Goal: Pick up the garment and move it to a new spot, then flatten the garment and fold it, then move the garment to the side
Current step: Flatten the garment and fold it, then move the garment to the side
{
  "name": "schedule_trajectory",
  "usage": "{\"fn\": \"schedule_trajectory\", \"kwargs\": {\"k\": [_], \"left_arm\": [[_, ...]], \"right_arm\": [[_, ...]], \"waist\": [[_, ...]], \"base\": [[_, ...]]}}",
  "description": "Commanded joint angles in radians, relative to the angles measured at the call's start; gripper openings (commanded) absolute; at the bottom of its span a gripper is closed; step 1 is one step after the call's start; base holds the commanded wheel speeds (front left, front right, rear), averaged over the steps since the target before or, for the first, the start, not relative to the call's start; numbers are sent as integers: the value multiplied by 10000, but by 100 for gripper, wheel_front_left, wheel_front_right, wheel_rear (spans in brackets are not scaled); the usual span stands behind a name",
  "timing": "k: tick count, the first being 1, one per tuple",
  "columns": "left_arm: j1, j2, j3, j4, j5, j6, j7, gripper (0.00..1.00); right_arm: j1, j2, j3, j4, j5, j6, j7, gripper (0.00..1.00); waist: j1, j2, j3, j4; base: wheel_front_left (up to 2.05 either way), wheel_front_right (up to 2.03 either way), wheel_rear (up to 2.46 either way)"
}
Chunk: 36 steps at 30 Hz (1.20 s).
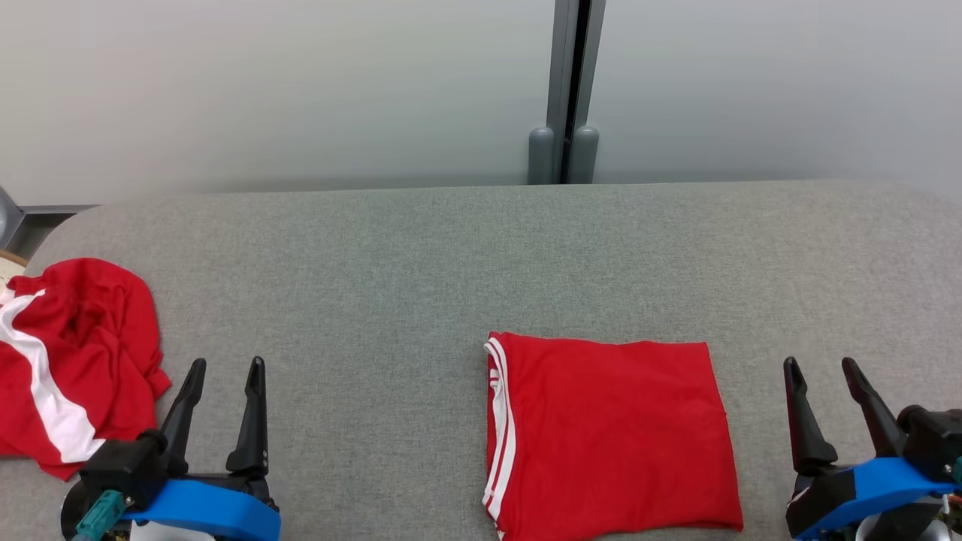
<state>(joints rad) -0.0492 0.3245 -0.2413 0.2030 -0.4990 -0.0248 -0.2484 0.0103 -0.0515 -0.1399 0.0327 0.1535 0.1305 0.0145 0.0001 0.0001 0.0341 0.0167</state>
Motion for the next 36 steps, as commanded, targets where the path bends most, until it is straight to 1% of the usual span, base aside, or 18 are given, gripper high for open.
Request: {"fn": "schedule_trajectory", "kwargs": {"k": [1, 5, 11, 17, 24, 26, 31, 36], "left_arm": [[135, -34, 37, -34, 49, 59, -57, 100], [376, -106, 42, -33, 108, 73, -105, 100], [588, -134, 93, 37, 147, 147, -134, 100], [615, -195, 195, 96, 69, 177, -151, 100], [544, -108, 244, 136, 48, 171, -162, 100], [525, -118, 281, 113, 12, 197, -164, 100], [507, -125, 310, 58, 2, 201, -167, 100], [402, -140, 320, -12, -12, 213, -163, 100]], "right_arm": [[173, 11, -8, 57, -19, 5, -171, 100], [317, 9, 31, 247, -64, 5, -358, 100], [235, 11, 173, 226, 225, 4, -596, 100], [90, 10, 230, 401, 263, 5, -603, 100], [-98, 11, 281, 586, 272, 4, -629, 100], [-126, 11, 291, 660, 457, 5, -559, 100], [-174, 11, 328, 722, 333, 4, -459, 100], [-615, 11, 453, 627, 408, 5, -109, 100]], "waist": [[-1, -1, -89, -42], [-1, -1, -249, -98], [-1, -1, -314, -180], [-1, -1, -282, -206], [-1, -1, -190, -180], [-1, -1, -164, -166], [-1, -1, -111, -123], [-1, -1, 9, -41]], "base": [[0, 0, 0], [0, 0, 0], [0, 0, 0], [0, 0, 0], [0, 0, 0], [0, 0, 0], [0, 0, 0], [0, 0, 0]]}}
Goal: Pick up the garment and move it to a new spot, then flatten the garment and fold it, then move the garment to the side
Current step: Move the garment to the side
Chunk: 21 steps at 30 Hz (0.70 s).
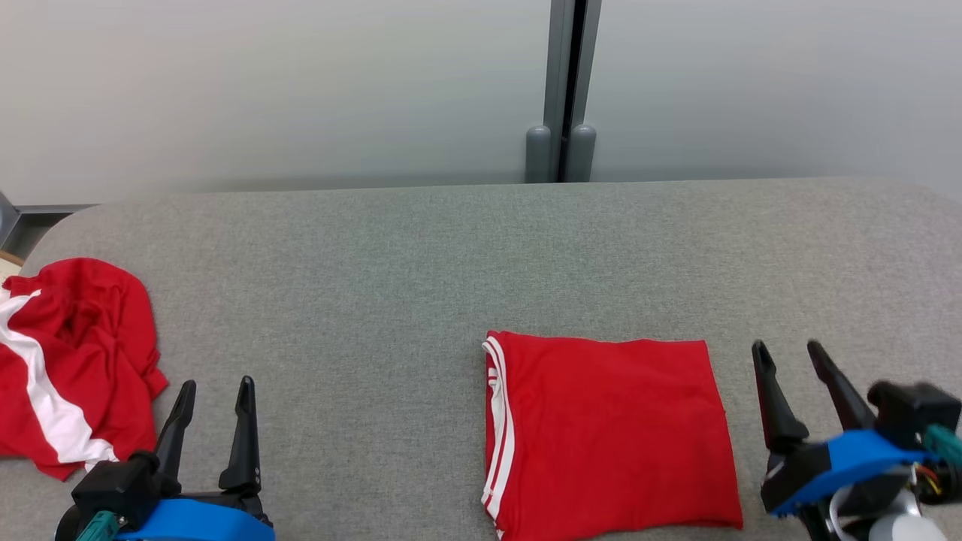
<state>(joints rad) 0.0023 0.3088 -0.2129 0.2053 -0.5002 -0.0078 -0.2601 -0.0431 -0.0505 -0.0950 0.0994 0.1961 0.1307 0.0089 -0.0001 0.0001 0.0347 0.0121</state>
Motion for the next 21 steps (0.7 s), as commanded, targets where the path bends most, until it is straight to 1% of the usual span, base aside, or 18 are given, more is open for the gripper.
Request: {"fn": "schedule_trajectory", "kwargs": {"k": [1, 3, 6, 11, 16, 21], "left_arm": [[-140, 14, 38, -42, -4, 44, -47, 100], [-189, 12, 21, -55, 7, 44, -48, 100], [-282, 3, -10, -92, 34, 34, -50, 100], [-438, -39, -72, -152, 83, -8, -52, 100], [-567, -52, -138, -211, 154, -68, -55, 100], [-651, -85, -142, -213, 181, -111, -51, 100]], "right_arm": [[-242, 0, 10, -53, -49, 2, 84, 100], [-527, 0, 46, 97, 8, 2, 542, 100], [-983, -6, 223, 559, -251, 3, 1862, 100], [-1575, -10, -189, 1626, -592, 2, 3711, 100], [-1952, -7, -542, 2677, -702, 2, 4795, 100], [-2037, -5, -434, 3615, -209, 4, 5522, 100]], "waist": [[1, -1, 22, 22], [1, -1, 68, 67], [1, -1, 150, 161], [1, -1, 339, 411], [1, -1, 543, 696], [1, -1, 640, 869]], "base": [[0, 0, 0], [0, 0, 0], [0, 0, 0], [0, 0, 0], [0, 0, 0], [0, 0, 0]]}}
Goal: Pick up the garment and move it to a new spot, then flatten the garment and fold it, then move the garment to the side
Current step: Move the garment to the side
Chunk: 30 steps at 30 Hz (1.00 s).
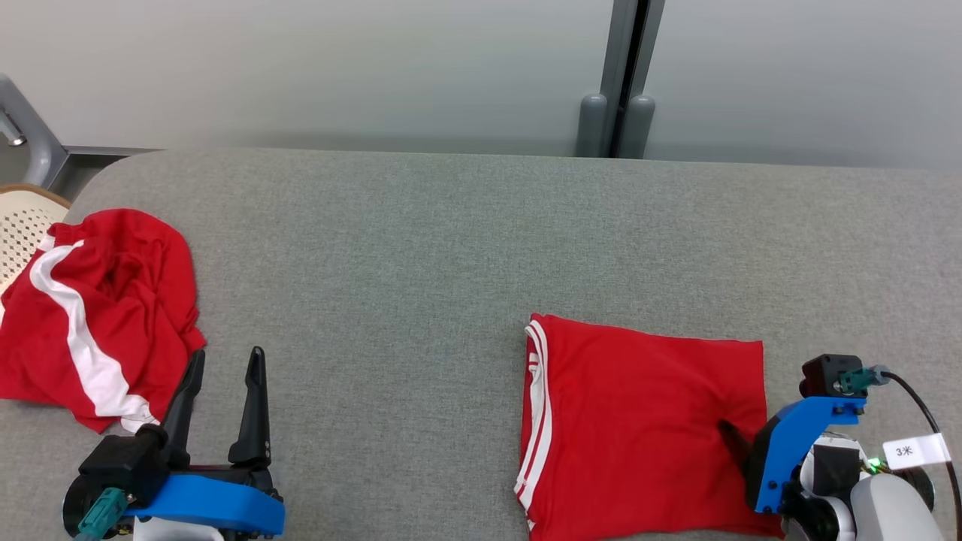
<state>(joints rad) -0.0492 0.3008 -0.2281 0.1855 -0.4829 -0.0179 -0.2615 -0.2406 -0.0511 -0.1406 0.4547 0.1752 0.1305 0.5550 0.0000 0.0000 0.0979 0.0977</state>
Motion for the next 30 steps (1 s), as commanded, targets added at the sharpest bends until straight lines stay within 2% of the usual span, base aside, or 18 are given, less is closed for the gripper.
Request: {"fn": "schedule_trajectory", "kwargs": {"k": [1, 5, 6, 7, 8, 12, 16, 24, 30], "left_arm": [[-145, -13, 13, -12, 13, -17, -38, 100], [-158, -22, 62, -41, 46, -22, -40, 100], [-149, -18, 78, -51, 56, -13, -41, 100], [-140, -15, 89, -62, 65, -2, -41, 100], [-128, -15, 104, -78, 68, 11, -41, 100], [-56, 17, 142, -196, 92, 18, -41, 100], [101, 102, 290, -400, 173, 66, -41, 100], [-229, 123, 555, -1223, 562, -104, -42, 100], [-587, 132, 915, -1759, 910, -235, -41, 100]], "right_arm": [[-21, 16, 112, 204, 108, 7, 193, 100], [124, 87, 439, 527, 177, 16, 655, 100], [144, 94, 482, 521, 102, 18, 715, 49], [129, 95, 548, 443, 26, 18, 672, 42], [116, 92, 578, 379, -14, 18, 625, 0], [-329, -436, 1043, -96, -245, 5, 316, 0], [-1188, -1147, 2047, -468, -372, 2, 105, 0], [-3748, -3271, 4545, -489, -25, 2, -552, 0], [-5181, -4798, 5388, -151, 392, 2, -1001, 0]], "waist": [[0, 0, 10, 33], [0, 0, -15, 47], [0, 0, -23, 34], [0, 0, -30, 17], [0, 0, -37, -5], [0, 0, 64, -203], [0, 0, 337, -698], [0, 0, 1480, -1859], [0, 0, 2464, -2644]], "base": [[0, 0, 0], [0, 0, 0], [0, 0, 0], [0, 0, 0], [0, 0, 0], [0, 0, 0], [0, 0, 0], [0, 0, 0], [0, 0, 0]]}}
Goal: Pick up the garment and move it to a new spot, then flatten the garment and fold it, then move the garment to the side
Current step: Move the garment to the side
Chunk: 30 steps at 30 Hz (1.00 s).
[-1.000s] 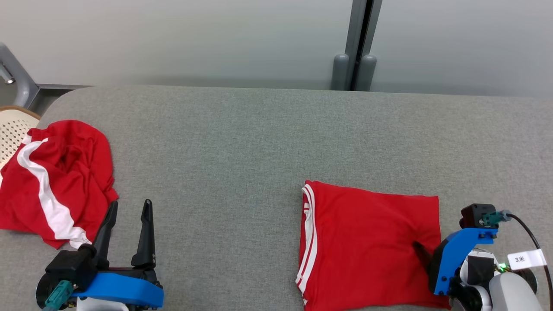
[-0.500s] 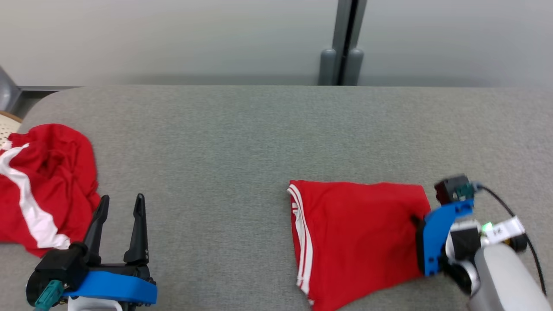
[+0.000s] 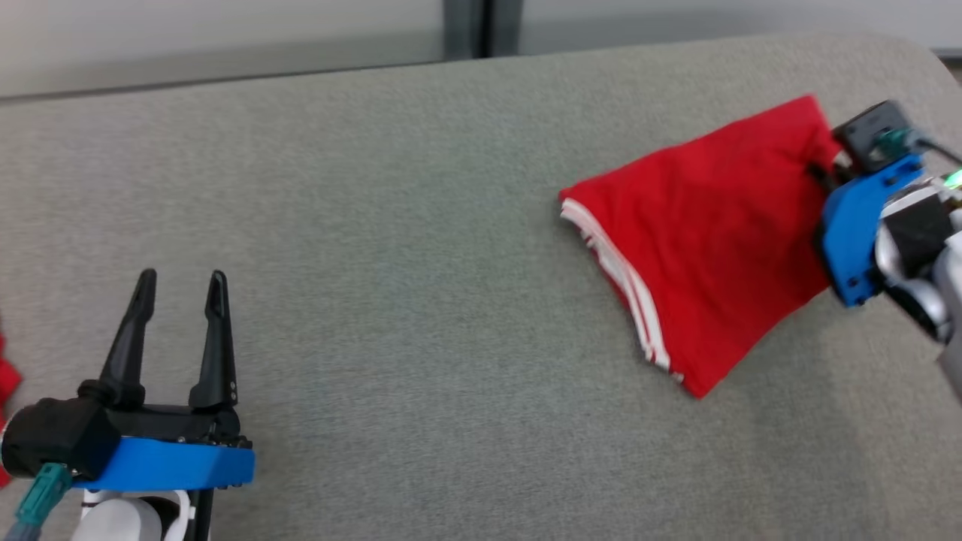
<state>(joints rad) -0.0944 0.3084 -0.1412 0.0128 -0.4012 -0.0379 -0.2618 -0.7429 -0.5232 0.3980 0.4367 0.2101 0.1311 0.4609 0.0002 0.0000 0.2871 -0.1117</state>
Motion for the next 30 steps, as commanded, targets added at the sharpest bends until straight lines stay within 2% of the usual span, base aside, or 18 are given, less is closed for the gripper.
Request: {"fn": "schedule_trajectory", "kwargs": {"k": [1, 8, 13, 18, 25, 26, 28, 30], "left_arm": [[-169, 89, 82, -91, 129, -44, -37, 100], [-492, 501, 323, -497, 362, -66, -30, 100], [-777, 774, 355, -661, 428, -87, 137, 100], [-870, 978, 434, -936, 452, -13, 378, 100], [-940, 1058, 348, -1033, 392, -18, 492, 100], [-938, 1067, 345, -1027, 381, -10, 516, 100], [-928, 1059, 331, -1001, 360, 2, 512, 100], [-908, 1037, 303, -957, 337, 4, 501, 100]], "right_arm": [[-307, -275, 50, 91, 71, -5, -175, 0], [-1118, -1045, -319, 483, -108, -3, -1077, 0], [-1470, -1273, -821, 730, -337, -5, -1540, 0], [-1700, -1555, -936, 728, -793, -5, -2011, 0], [-1663, -1597, -1435, 899, -1257, -5, -2555, 0], [-1666, -1622, -1440, 1002, -1283, -3, -2648, 16], [-1701, -1556, -1499, 1111, -1390, -5, -2785, 100], [-1607, -1395, -1646, 1264, -1442, -3, -2853, 100]], "waist": [[-2, 0, 722, -675], [-2, 0, 1814, -1524], [-2, 0, 2332, -1899], [-2, 0, 2629, -2117], [-2, 0, 2685, -2083], [-2, 0, 2689, -2055], [-2, 0, 2676, -2010], [-2, 0, 2618, -1939]], "base": [[0, 0, 0], [0, 0, 0], [0, 0, 0], [0, 0, 0], [0, 0, 0], [0, 0, 0], [0, 0, 0], [0, 0, 0]]}}
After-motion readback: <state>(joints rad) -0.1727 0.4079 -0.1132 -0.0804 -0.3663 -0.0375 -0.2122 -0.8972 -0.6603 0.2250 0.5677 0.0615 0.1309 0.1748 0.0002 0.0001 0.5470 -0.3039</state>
